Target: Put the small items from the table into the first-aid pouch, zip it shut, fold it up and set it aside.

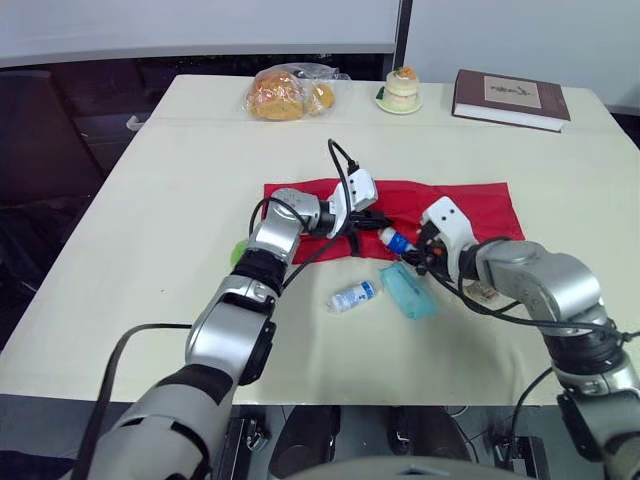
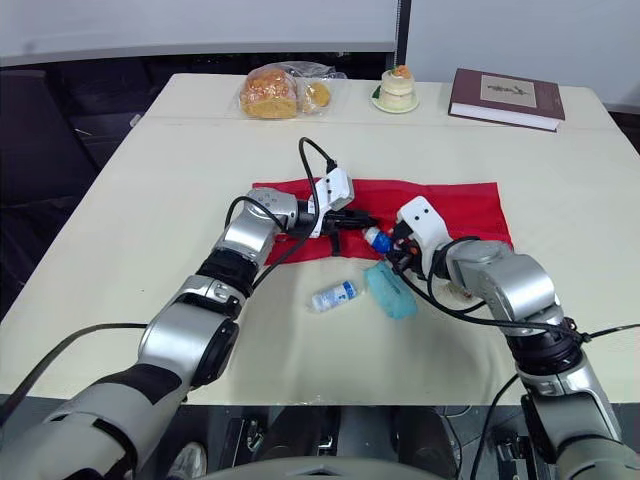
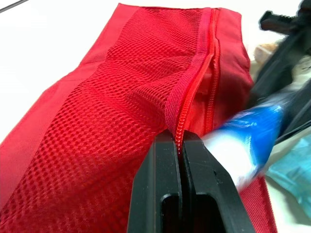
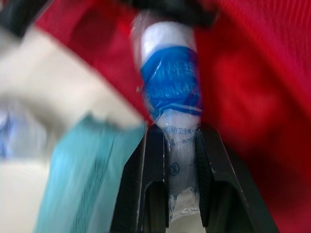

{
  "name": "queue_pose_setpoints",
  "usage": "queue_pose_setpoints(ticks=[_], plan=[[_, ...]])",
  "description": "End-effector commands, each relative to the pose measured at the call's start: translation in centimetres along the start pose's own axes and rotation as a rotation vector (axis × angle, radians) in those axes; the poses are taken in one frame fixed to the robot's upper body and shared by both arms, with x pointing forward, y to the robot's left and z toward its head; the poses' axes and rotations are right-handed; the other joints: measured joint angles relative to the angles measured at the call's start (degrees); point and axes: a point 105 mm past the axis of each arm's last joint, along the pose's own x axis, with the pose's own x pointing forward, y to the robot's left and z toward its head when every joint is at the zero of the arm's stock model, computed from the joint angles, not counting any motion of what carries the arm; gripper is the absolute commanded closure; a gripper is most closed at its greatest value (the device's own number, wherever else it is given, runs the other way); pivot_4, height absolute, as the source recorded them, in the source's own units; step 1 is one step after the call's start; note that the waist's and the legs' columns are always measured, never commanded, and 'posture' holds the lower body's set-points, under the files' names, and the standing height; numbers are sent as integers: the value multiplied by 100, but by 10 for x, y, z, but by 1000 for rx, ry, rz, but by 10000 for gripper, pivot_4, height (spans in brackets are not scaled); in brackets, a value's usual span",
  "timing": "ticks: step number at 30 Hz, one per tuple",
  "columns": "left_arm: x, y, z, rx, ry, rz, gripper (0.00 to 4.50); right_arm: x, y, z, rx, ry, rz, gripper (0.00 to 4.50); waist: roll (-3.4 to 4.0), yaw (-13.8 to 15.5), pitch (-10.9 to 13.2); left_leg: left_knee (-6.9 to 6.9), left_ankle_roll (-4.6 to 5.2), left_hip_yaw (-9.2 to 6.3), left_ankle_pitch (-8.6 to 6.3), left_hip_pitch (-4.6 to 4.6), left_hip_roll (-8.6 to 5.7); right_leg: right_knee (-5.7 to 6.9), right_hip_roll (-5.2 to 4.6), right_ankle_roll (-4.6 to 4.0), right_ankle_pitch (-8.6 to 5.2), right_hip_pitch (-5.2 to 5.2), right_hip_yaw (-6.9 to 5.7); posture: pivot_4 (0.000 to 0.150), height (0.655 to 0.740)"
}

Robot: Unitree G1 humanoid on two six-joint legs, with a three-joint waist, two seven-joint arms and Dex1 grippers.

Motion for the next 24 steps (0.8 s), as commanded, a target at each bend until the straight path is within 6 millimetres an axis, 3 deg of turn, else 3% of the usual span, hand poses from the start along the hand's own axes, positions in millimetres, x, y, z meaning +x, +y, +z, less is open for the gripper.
queue_pose_setpoints(ticks=[1,6,13,17,20,24], plan=[[6,-10,16,49,-35,-51,45000,3,-4,24,44,-84,-37,43136,2,-6,-1,0,0,0,0,0,0,2,0,0,0,0,1,1500,7289],[8,-17,13,46,-30,-67,45000,14,-7,48,172,-178,-55,43136,2,-7,-1,0,0,3,0,1,-2,2,-1,0,1,0,2,1500,7289],[10,-19,14,37,-36,-69,45000,23,-5,61,317,-242,-45,43136,4,-81,-2,-4,-5,3,3,1,-1,1,-1,0,1,-2,2,1500,7289],[10,-19,12,30,-34,-63,45000,22,-3,61,305,-250,-39,24072,4,-114,-2,-4,-3,3,2,1,-2,2,-2,0,1,-2,3,1500,7289],[8,-14,11,25,-32,-38,45000,15,-1,51,203,-214,-36,8959,6,-124,-1,-4,-2,3,1,2,-2,2,-1,0,1,-3,4,1500,7289],[6,-7,10,24,-27,-13,45000,2,2,41,128,-189,-6,8959,6,-129,-1,-5,0,4,0,0,-3,-2,-1,0,0,-3,4,1500,7289]])
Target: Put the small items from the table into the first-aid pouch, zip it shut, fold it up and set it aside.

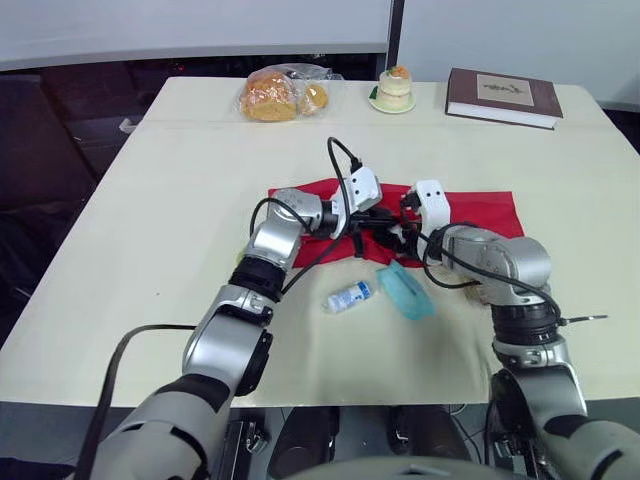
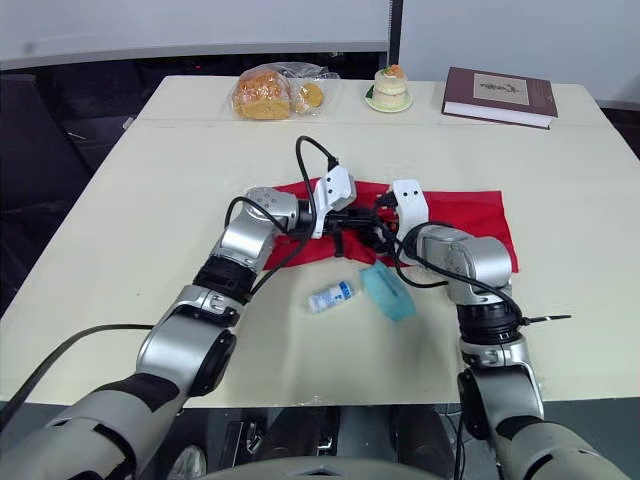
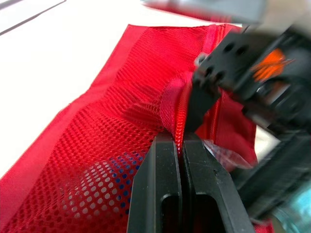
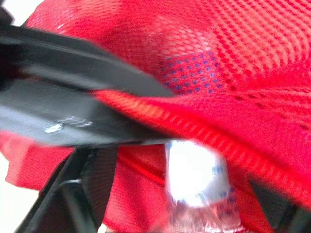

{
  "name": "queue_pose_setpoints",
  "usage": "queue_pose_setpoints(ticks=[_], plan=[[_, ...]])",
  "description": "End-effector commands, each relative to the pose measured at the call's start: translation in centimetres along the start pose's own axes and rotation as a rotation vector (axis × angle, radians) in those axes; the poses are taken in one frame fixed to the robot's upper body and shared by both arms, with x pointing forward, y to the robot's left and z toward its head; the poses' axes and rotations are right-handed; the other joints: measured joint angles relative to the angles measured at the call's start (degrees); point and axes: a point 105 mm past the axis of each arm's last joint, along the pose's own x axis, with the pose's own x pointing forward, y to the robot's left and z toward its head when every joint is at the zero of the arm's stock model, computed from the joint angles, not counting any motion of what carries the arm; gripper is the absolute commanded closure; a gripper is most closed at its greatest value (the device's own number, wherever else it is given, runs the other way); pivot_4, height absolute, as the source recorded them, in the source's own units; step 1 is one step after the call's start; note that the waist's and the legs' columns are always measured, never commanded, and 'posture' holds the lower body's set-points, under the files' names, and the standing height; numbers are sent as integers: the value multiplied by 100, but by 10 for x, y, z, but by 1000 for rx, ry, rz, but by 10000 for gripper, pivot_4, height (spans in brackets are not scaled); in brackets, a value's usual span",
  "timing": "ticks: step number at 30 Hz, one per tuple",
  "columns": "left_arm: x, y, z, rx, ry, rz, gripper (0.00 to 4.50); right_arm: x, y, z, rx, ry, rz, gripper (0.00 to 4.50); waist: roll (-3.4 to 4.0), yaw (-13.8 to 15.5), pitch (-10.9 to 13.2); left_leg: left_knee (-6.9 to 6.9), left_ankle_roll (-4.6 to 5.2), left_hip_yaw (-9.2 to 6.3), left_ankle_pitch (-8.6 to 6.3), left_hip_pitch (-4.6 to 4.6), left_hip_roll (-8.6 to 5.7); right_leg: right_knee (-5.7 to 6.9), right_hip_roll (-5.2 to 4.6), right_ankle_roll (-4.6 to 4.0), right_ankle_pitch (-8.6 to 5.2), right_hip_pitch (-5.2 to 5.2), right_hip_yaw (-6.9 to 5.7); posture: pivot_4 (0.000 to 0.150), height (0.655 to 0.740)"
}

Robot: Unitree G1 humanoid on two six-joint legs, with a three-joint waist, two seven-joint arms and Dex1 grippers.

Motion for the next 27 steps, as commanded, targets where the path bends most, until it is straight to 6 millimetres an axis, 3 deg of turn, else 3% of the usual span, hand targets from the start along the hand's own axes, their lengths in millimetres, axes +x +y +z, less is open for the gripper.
queue_pose_setpoints(ticks=[1,9,12,18,27], plan=[[2,2,4,18,-5,-4,45000,-21,10,18,-112,-74,58,8959,0,-3,0,0,0,1,0,0,0,0,0,0,0,0,1,1500,7289],[3,2,4,19,-10,-5,45000,-51,6,13,-271,-62,95,8959,0,3,0,0,2,-2,-1,1,2,2,1,0,0,0,-1,1500,7289],[3,2,5,20,-13,-9,45000,-55,-3,4,-348,-21,63,16120,0,5,0,0,3,-1,-2,-1,0,-5,-2,1,0,1,0,1500,7289],[3,1,6,23,-14,-15,45000,-45,-11,-8,-444,27,27,43112,-1,-5,1,0,2,1,-1,1,3,1,1,1,-1,0,0,1500,7289],[3,-1,6,21,-14,-26,45000,-19,-7,2,-478,-11,10,44293,-1,1,1,1,1,4,-1,2,3,0,1,1,0,0,2,1500,7289]])
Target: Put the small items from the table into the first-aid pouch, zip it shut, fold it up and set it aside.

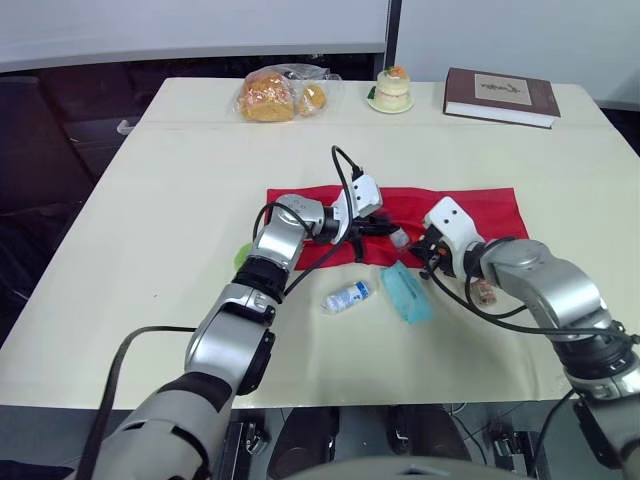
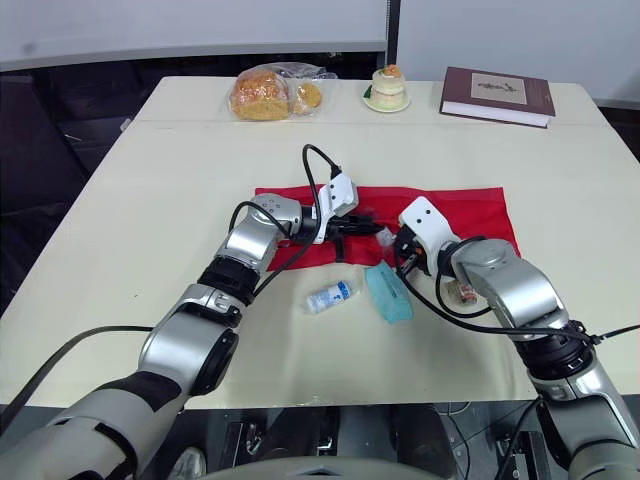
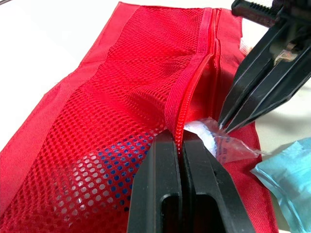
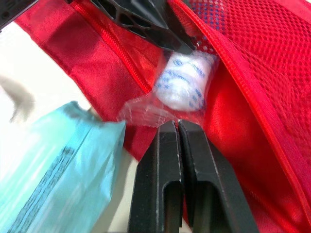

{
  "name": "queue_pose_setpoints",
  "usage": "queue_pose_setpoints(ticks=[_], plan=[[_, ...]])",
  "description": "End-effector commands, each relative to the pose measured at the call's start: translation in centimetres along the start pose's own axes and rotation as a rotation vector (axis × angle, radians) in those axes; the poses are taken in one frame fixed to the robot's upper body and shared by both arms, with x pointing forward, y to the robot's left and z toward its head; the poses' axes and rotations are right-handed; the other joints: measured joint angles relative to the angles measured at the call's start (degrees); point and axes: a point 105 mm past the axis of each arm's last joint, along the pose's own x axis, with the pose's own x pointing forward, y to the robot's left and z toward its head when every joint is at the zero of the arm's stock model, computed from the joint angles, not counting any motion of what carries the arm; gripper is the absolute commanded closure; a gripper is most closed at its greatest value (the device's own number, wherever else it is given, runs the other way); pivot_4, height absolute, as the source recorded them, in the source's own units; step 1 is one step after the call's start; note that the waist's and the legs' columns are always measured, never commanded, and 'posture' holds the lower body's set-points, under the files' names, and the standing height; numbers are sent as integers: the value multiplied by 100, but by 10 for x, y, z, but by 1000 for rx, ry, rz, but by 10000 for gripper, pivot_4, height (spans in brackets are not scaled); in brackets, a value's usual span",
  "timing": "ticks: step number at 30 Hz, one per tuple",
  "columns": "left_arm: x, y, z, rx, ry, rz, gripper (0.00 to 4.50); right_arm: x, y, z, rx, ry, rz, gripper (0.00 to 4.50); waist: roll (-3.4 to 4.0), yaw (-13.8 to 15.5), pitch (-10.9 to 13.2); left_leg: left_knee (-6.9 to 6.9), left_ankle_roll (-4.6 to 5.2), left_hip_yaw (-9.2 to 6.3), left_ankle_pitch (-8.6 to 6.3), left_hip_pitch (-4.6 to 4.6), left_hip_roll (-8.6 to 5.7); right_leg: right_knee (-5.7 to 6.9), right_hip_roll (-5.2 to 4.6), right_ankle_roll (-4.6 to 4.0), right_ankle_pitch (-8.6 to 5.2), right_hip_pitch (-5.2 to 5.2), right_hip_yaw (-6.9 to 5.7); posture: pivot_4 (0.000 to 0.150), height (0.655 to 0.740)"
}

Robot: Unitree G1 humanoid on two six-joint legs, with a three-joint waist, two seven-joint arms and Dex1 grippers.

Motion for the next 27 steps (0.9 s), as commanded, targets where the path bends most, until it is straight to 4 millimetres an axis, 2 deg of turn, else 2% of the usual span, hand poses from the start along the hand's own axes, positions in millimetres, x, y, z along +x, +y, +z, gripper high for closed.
queue_pose_setpoints(ticks=[1,5,10,12,18,20,24,27], plan=[[2,-2,14,45,-35,-19,45000,9,-1,21,-43,-64,-24,44293,0,4,0,0,0,-2,0,0,0,1,0,0,0,0,-2,1500,7289],[2,-6,13,40,-36,-32,45000,28,-5,32,-36,-96,-66,44293,0,-5,0,0,-1,0,0,-1,0,-2,-1,0,0,0,-1,1500,7289],[1,-8,11,34,-31,-37,45000,40,-9,45,-15,-166,-96,44293,0,-1,0,0,-3,-1,2,0,0,0,0,0,0,-1,0,1500,7289],[1,-9,10,33,-29,-39,45000,41,-5,51,-36,-200,-83,44293,0,-9,0,0,-6,1,3,1,0,2,0,-1,0,-2,2,1500,7289],[-3,-3,8,33,-20,-12,45000,30,0,41,-25,-201,-53,44293,0,1,0,-1,-5,0,3,0,0,0,-1,0,0,-2,1,1500,7289],[-4,0,6,40,-12,2,45000,20,4,36,-45,-197,-17,44293,1,7,0,0,-5,0,3,-1,-1,-1,-1,0,0,-2,1,1500,7289],[-7,9,7,45,-13,38,45000,-25,13,40,-120,-356,54,44293,1,20,1,-1,-1,-7,0,-5,-2,-9,-2,0,0,-1,-4,1500,7289],[-8,13,6,50,-12,59,45000,-55,13,34,-122,-397,92,44293,1,22,1,-1,0,-7,0,-5,-3,-8,-1,1,0,0,-4,1500,7289]])
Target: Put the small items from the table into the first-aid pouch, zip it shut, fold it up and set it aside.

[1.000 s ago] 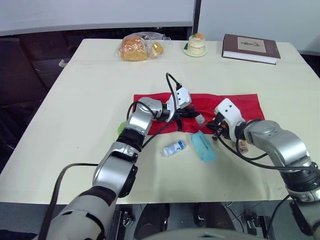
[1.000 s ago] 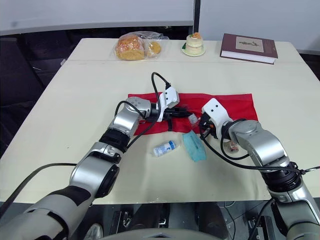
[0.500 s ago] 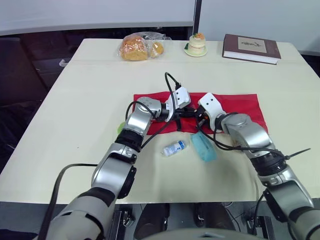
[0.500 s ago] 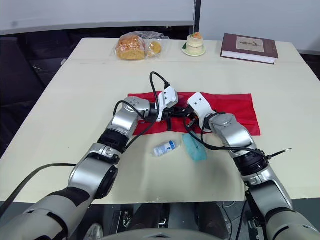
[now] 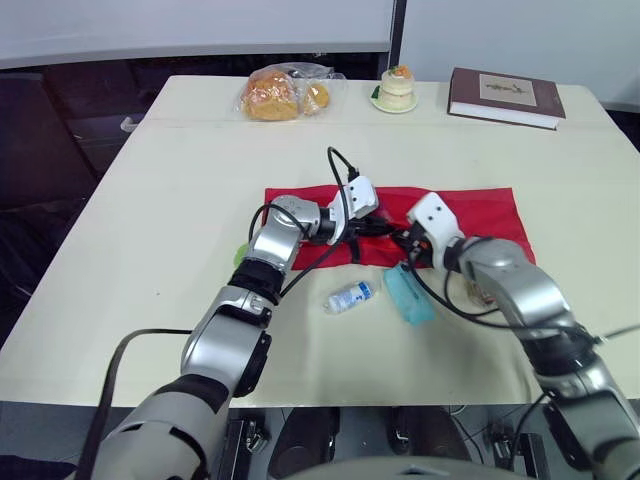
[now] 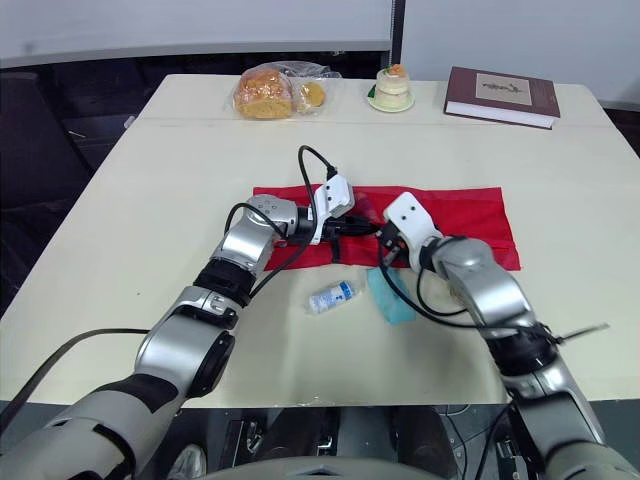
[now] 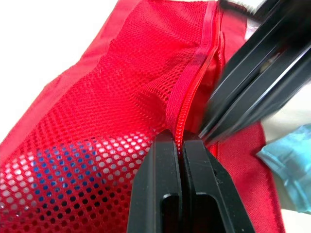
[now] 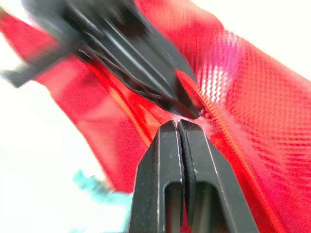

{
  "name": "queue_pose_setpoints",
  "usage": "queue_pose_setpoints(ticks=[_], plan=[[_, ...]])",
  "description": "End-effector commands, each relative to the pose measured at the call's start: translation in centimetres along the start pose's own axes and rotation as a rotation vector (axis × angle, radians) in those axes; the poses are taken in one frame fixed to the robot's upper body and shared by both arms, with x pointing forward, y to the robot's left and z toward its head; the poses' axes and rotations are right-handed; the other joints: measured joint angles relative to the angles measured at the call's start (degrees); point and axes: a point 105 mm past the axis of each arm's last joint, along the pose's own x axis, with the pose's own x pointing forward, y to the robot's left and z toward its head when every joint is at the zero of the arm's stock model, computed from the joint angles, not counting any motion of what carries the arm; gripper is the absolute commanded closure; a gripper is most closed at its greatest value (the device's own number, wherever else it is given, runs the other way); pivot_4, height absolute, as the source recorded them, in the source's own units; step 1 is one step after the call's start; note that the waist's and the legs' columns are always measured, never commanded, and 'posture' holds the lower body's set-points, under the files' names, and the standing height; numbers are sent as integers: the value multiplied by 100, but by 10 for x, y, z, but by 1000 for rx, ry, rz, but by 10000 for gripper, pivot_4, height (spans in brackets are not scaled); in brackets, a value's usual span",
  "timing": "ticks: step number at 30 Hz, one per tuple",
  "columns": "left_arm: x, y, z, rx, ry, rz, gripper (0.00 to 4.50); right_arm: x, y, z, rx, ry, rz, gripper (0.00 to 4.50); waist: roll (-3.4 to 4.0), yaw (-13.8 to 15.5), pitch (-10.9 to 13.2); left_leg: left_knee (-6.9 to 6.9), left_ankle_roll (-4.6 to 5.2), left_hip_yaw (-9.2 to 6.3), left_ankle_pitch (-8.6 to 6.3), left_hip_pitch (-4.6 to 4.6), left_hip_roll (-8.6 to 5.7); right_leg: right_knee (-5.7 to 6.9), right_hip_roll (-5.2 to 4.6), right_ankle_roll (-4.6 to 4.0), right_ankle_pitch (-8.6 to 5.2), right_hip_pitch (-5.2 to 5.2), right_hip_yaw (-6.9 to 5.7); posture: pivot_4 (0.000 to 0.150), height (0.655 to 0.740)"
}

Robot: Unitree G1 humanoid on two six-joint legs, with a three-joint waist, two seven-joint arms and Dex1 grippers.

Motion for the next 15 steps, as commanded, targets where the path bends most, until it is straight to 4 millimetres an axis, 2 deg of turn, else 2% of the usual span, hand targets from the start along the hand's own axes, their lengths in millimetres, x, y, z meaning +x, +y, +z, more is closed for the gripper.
queue_pose_setpoints(ticks=[1,2,3,4,5,6,7,8,11,15], plan=[[-2,9,11,48,-24,33,45000,-38,3,27,-52,-134,53,44293,-1,1,0,0,0,1,0,2,0,1,0,0,0,1,1,1500,7289],[-3,11,10,48,-18,37,45000,-51,2,27,-51,-143,68,38574,-1,2,0,0,1,0,0,4,0,1,0,0,0,4,0,1500,7289],[-4,12,8,49,-14,40,45000,-60,2,26,-49,-145,74,37567,-1,2,0,0,1,0,-1,7,0,2,0,0,0,6,0,1500,7289],[-5,13,7,49,-11,42,45000,-70,1,25,-47,-146,77,31142,-1,-11,1,0,1,0,-1,10,1,3,0,0,0,9,0,1500,7289],[-6,13,6,50,-8,45,45000,-79,0,25,-45,-148,82,26550,-1,-16,1,0,1,1,-1,11,2,3,1,0,0,10,0,1500,7289],[-7,14,5,49,-4,47,45000,-89,-1,24,-43,-149,88,24135,-1,-15,1,0,1,2,-1,13,2,4,1,0,0,10,1,1500,7289],[-9,15,4,50,2,49,45000,-100,-2,24,-39,-150,98,17668,-2,-10,1,0,1,2,-1,12,3,5,1,0,0,9,1,1500,7289],[-11,16,2,51,8,51,45000,-111,-4,24,-33,-151,107,15818,-2,-2,1,0,1,2,-1,13,3,5,2,0,0,9,1,1500,7289],[-19,19,-5,54,33,61,45000,-146,-10,30,-34,-170,116,1020,-2,1,1,0,2,2,-1,10,3,1,1,0,0,10,1,1500,7289],[-33,24,-13,55,67,76,45000,-188,-19,39,-80,-124,103,367,-3,2,1,0,2,9,-2,23,7,3,2,1,0,16,6,1500,7289]])
